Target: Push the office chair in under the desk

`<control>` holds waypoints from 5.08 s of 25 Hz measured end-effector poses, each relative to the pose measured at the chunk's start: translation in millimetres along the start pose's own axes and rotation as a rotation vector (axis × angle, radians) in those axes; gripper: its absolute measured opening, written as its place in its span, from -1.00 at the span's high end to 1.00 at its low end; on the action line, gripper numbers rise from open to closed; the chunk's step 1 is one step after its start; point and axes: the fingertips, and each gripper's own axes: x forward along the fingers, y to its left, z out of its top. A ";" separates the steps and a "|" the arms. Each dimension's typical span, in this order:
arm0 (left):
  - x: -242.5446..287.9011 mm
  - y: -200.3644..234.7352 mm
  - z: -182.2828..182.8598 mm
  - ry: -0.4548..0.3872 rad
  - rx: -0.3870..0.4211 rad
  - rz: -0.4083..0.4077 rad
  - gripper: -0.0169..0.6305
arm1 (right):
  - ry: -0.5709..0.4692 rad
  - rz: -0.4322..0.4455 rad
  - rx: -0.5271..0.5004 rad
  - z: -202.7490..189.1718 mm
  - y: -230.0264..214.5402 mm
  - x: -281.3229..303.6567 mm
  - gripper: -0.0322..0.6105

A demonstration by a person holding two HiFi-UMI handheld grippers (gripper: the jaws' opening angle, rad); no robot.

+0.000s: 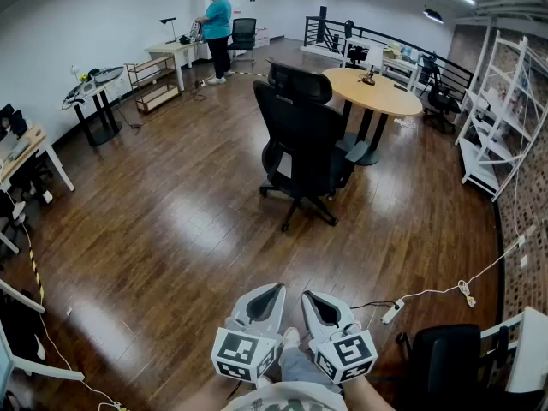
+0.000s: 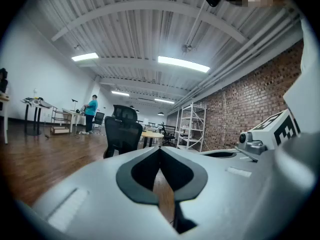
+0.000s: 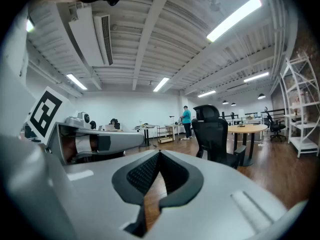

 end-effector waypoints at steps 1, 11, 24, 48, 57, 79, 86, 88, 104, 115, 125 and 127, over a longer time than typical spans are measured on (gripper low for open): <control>7.3 3.7 2.7 -0.002 0.007 -0.001 0.91 | -0.010 -0.002 -0.002 4.5 -6.1 7.3 0.90; 102.4 41.6 31.0 0.000 0.034 0.005 0.91 | -0.065 0.019 -0.015 45.5 -72.8 86.7 0.90; 222.1 71.5 48.4 0.035 0.031 0.037 0.91 | -0.061 0.063 0.009 64.4 -169.8 157.1 0.90; 329.7 171.9 75.0 0.002 0.037 -0.001 0.91 | -0.034 -0.008 -0.007 76.9 -236.1 278.9 0.90; 370.9 252.3 103.4 0.009 0.032 -0.117 0.91 | -0.031 -0.120 -0.006 97.5 -238.3 365.5 0.90; 437.9 358.2 151.5 -0.025 0.083 -0.278 0.91 | -0.076 -0.323 -0.089 144.8 -277.3 460.9 0.83; 494.0 387.4 166.1 -0.030 0.142 -0.271 0.90 | -0.089 -0.330 -0.114 161.1 -330.2 484.2 0.75; 511.8 395.3 169.9 -0.030 0.163 -0.267 0.90 | -0.077 -0.325 -0.139 162.3 -346.5 488.8 0.70; 623.4 462.6 173.3 0.093 0.473 -0.327 0.51 | 0.064 -0.291 -0.285 168.8 -461.5 497.0 0.31; 679.0 524.6 154.1 0.305 0.840 -0.339 -0.01 | 0.317 -0.259 -0.398 137.7 -495.2 496.4 0.03; 710.3 548.5 130.4 0.434 1.047 -0.416 -0.10 | 0.496 -0.268 -0.466 111.9 -515.6 506.8 0.00; 714.3 550.1 127.3 0.441 1.093 -0.423 -0.10 | 0.514 -0.267 -0.465 108.0 -517.6 508.1 -0.01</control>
